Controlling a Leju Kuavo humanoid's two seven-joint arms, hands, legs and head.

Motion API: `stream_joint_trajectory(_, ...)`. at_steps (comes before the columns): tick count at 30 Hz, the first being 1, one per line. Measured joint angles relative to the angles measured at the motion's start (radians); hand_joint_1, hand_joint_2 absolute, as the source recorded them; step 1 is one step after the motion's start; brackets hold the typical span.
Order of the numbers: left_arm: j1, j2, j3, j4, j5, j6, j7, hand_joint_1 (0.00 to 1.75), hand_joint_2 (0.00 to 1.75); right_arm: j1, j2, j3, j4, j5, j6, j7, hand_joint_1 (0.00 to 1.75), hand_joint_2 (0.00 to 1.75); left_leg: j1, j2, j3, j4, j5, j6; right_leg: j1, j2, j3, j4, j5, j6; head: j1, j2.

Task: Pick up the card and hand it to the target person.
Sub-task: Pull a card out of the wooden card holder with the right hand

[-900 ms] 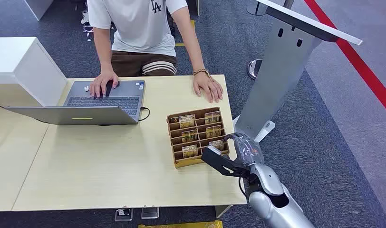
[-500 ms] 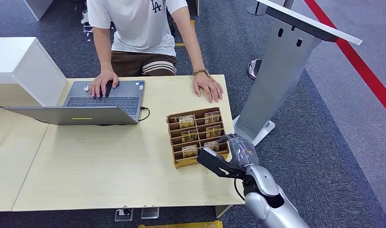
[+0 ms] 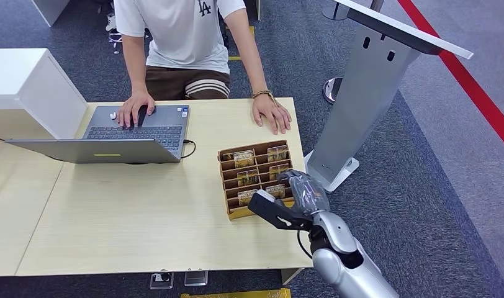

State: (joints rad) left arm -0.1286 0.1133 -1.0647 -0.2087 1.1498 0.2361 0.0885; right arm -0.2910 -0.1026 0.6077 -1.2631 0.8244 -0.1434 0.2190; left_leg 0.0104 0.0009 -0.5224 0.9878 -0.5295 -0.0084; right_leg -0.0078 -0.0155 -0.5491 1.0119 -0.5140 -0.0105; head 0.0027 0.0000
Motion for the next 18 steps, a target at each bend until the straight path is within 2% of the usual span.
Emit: stream_joint_trajectory(18, 0.000, 0.000, 0.000, 0.000, 0.000, 0.000, 0.000, 0.00, 0.00, 0.000, 0.000, 0.000, 0.001, -0.001, 0.000, 0.000, 0.72, 1.75, 0.000, 0.000, 0.000, 0.000, 0.000, 0.000, 0.000, 0.000, 0.000, 0.000, 0.000, 0.000, 0.000, 0.000)
